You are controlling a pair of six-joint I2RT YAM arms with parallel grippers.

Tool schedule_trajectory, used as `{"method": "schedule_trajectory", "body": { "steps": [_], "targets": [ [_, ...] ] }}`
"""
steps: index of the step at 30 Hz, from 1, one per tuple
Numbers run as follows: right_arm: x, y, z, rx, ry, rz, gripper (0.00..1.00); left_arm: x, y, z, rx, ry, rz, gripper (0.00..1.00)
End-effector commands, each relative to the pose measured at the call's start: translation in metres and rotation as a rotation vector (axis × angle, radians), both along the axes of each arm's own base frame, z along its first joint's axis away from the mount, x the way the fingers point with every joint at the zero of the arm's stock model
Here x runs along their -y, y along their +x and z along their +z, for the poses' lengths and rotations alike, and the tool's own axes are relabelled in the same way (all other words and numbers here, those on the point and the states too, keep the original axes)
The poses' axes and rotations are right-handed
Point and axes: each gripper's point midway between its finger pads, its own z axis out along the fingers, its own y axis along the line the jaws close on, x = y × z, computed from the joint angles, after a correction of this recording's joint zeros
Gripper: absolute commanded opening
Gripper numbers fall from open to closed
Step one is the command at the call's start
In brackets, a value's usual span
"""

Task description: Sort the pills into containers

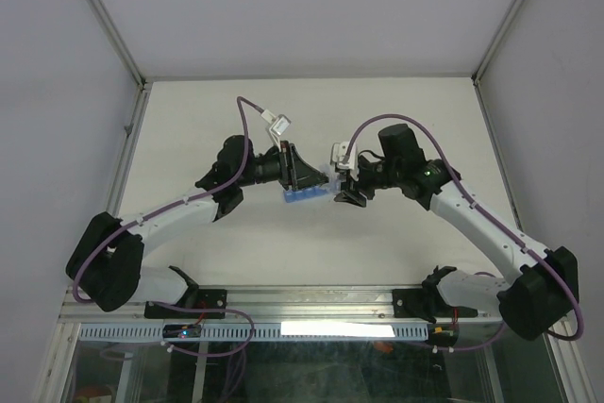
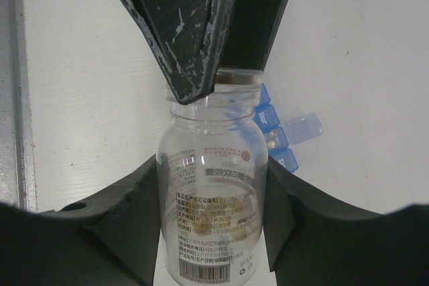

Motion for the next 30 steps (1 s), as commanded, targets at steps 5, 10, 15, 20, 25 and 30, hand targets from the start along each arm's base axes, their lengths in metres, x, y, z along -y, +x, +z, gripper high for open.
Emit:
{"method": "schedule_trajectory", "body": {
  "steps": [5,10,15,20,25,30],
  "targets": [
    [-0.01,0.018,0.024,0.059,0.019,-0.034,0.0,0.008,-0.001,0.026,0.092,0.068,0.07,0.21],
    [-0.012,0.013,0.025,0.053,0.032,-0.012,0.0,0.011,-0.004,0.025,0.093,0.091,0.059,0.2],
    [-0.014,0.009,0.029,0.047,0.053,0.01,0.0,0.016,-0.009,0.023,0.087,0.106,0.005,0.19],
    [-0.017,0.002,0.035,0.034,0.085,0.037,0.0,0.023,-0.011,0.015,0.069,0.117,-0.047,0.18],
    [-0.016,-0.002,0.04,0.007,0.115,0.054,0.0,0.025,-0.013,0.013,0.096,0.142,-0.086,0.18],
    [-0.016,-0.01,0.047,-0.045,0.163,0.092,0.0,0.026,-0.016,0.008,0.193,0.184,-0.161,0.18]
  ]
}}
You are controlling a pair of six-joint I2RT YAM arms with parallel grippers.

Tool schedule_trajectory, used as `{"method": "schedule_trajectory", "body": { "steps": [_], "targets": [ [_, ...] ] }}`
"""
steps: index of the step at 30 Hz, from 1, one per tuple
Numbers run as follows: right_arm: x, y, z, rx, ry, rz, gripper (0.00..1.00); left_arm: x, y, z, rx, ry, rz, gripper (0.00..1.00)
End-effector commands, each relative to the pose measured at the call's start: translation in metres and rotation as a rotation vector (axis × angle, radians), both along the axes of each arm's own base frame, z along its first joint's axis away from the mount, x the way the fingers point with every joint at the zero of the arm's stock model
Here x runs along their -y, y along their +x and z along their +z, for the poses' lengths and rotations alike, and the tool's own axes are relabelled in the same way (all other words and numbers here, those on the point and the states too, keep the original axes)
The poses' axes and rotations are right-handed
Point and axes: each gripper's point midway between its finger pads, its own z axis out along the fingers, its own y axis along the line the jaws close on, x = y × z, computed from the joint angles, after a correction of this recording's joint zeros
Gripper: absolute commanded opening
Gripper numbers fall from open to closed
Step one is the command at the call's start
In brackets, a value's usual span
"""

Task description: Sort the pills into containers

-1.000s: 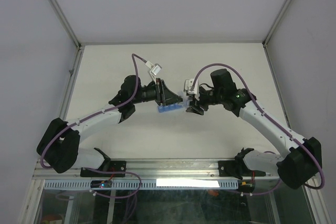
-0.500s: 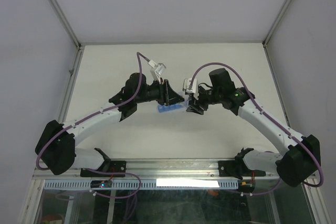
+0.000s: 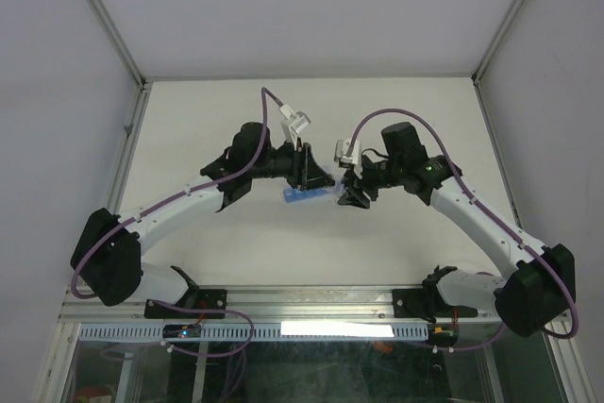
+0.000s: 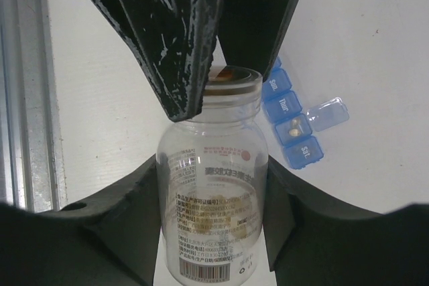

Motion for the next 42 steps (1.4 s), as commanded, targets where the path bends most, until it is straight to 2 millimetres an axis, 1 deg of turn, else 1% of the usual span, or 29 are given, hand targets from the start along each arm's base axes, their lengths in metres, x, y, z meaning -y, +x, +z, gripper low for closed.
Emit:
{"method": "schedule_trajectory", "body": {
  "steps": [1,2,4,6,8,12,13,16,19,21,25,28,31,35,42],
  "targets": [
    [-0.024,-0.006,0.055,0.056,0.191,0.111,0.0,0.012,-0.014,0.016,0.144,0.001,-0.159,0.17],
    [-0.024,-0.006,0.054,0.05,0.19,0.111,0.0,0.012,-0.012,0.016,0.146,0.012,-0.163,0.17],
    [-0.023,-0.003,0.053,0.059,0.182,0.099,0.0,0.01,-0.003,0.021,0.13,0.013,-0.14,0.15],
    [-0.021,0.003,0.051,0.078,0.169,0.067,0.0,0.009,0.005,0.028,0.083,-0.001,-0.086,0.11],
    [-0.019,0.009,0.051,0.102,0.158,0.032,0.0,0.008,0.011,0.033,0.024,-0.014,-0.034,0.11],
    [-0.017,0.017,0.051,0.117,0.149,-0.019,0.0,0.011,0.011,0.037,-0.065,-0.062,0.008,0.1],
    [-0.018,0.017,0.052,0.114,0.156,-0.018,0.0,0.011,0.01,0.037,-0.072,-0.069,0.015,0.1],
    [-0.024,0.006,0.056,0.059,0.199,0.036,0.0,0.015,0.003,0.039,-0.043,-0.069,-0.002,0.09],
    [-0.028,-0.007,0.058,-0.017,0.243,0.095,0.0,0.019,-0.008,0.035,0.028,-0.048,-0.066,0.09],
    [-0.03,-0.013,0.062,-0.047,0.27,0.132,0.0,0.023,-0.02,0.03,0.097,-0.031,-0.147,0.1],
    [-0.03,-0.024,0.069,-0.082,0.32,0.186,0.0,0.022,-0.029,0.018,0.208,-0.005,-0.242,0.1],
    [-0.028,-0.028,0.072,-0.086,0.347,0.208,0.0,0.022,-0.038,0.019,0.305,-0.019,-0.344,0.1],
    [-0.027,-0.032,0.073,-0.074,0.362,0.233,0.0,0.02,-0.051,0.022,0.441,-0.049,-0.461,0.1],
    [-0.026,-0.035,0.073,-0.07,0.365,0.245,0.0,0.02,-0.053,0.028,0.589,-0.086,-0.512,0.12],
    [-0.024,-0.034,0.073,-0.054,0.361,0.243,0.0,0.023,-0.052,0.037,0.656,-0.111,-0.533,0.17]
  ]
}}
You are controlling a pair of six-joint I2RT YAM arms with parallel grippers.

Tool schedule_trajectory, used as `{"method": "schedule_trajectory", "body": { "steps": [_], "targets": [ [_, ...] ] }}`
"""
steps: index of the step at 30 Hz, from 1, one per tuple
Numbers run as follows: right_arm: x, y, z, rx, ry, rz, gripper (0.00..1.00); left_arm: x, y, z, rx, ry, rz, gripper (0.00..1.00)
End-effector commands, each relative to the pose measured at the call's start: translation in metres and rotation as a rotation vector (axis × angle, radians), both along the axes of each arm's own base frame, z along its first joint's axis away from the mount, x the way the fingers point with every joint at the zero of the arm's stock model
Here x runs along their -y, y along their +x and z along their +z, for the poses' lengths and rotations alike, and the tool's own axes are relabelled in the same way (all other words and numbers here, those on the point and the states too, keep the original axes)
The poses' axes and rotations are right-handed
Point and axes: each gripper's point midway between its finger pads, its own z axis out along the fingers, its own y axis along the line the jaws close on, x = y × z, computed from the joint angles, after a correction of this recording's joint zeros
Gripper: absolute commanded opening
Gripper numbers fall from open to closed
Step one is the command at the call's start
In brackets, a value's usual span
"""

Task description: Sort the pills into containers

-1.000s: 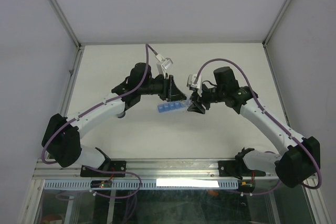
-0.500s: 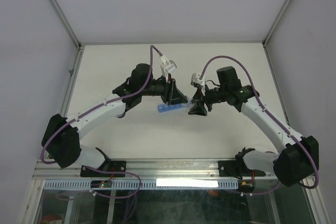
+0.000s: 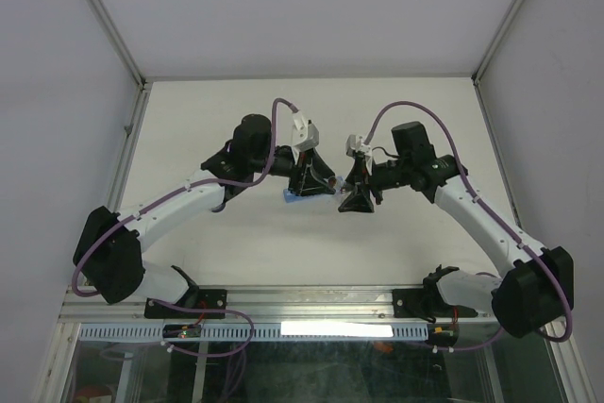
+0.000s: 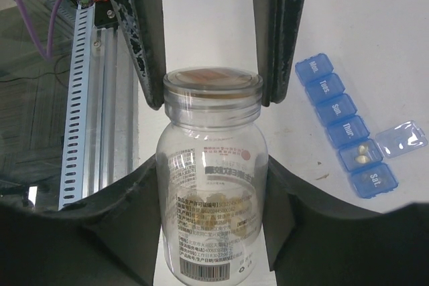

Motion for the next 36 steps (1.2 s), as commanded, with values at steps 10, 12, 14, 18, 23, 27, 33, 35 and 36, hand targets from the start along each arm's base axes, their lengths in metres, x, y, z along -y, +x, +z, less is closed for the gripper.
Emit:
{"method": "schedule_trajectory", "body": {
  "steps": [10,12,14,18,23,27,33,35,36],
  "targets": [
    [-0.02,-0.004,0.053,0.203,0.185,0.138,0.0,0.009,-0.02,0.03,0.167,-0.119,-0.068,0.47],
    [-0.02,-0.003,0.053,0.201,0.184,0.139,0.0,0.008,-0.018,0.032,0.173,-0.122,-0.045,0.52],
    [-0.02,-0.004,0.052,0.202,0.183,0.141,0.0,0.005,-0.014,0.034,0.185,-0.13,-0.012,0.59],
    [-0.02,-0.003,0.052,0.204,0.181,0.14,0.0,-0.002,-0.008,0.04,0.196,-0.162,0.07,0.75],
    [-0.02,-0.003,0.051,0.206,0.178,0.139,0.0,-0.015,-0.007,0.05,0.23,-0.218,0.149,0.95],
    [-0.019,-0.003,0.051,0.214,0.176,0.138,0.0,-0.027,-0.01,0.061,0.227,-0.265,0.211,0.99],
    [-0.019,-0.001,0.049,0.218,0.17,0.133,0.0,-0.049,-0.012,0.074,0.118,-0.356,0.351,0.99],
    [-0.018,0.0,0.049,0.223,0.165,0.126,0.0,-0.057,-0.014,0.075,0.055,-0.38,0.395,0.99],
    [-0.018,0.001,0.049,0.223,0.161,0.12,0.0,-0.06,-0.015,0.077,0.017,-0.396,0.409,0.99]
  ]
}}
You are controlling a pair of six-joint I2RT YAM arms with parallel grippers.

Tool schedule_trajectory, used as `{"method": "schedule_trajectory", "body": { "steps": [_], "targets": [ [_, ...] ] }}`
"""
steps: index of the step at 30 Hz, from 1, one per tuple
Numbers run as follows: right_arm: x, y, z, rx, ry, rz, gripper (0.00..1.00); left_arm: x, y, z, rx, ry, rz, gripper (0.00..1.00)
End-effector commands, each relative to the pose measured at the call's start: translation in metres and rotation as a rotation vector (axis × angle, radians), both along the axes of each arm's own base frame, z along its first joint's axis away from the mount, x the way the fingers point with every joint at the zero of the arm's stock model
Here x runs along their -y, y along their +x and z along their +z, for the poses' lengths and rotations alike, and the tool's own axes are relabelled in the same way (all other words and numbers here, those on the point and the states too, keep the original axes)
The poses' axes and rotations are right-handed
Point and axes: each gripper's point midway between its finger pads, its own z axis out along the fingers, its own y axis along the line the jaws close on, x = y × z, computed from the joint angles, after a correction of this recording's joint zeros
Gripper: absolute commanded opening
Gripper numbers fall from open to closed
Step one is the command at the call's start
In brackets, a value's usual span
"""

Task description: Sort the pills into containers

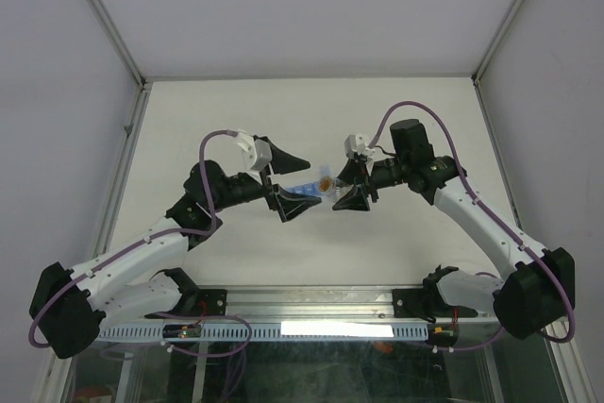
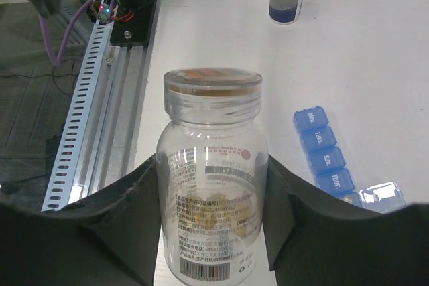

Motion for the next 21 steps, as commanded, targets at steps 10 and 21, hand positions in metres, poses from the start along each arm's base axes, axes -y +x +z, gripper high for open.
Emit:
{"method": "schedule_trajectory", "body": {
  "steps": [10,21],
  "targets": [
    [0.001,0.027,0.022,0.151,0.016,-0.097,0.0,-0.017,0.027,0.013,-0.583,-0.2,0.267,0.71],
    [0.003,0.033,0.02,0.159,0.002,-0.128,0.0,0.013,0.033,0.011,-0.595,-0.106,0.29,0.7]
  ]
}}
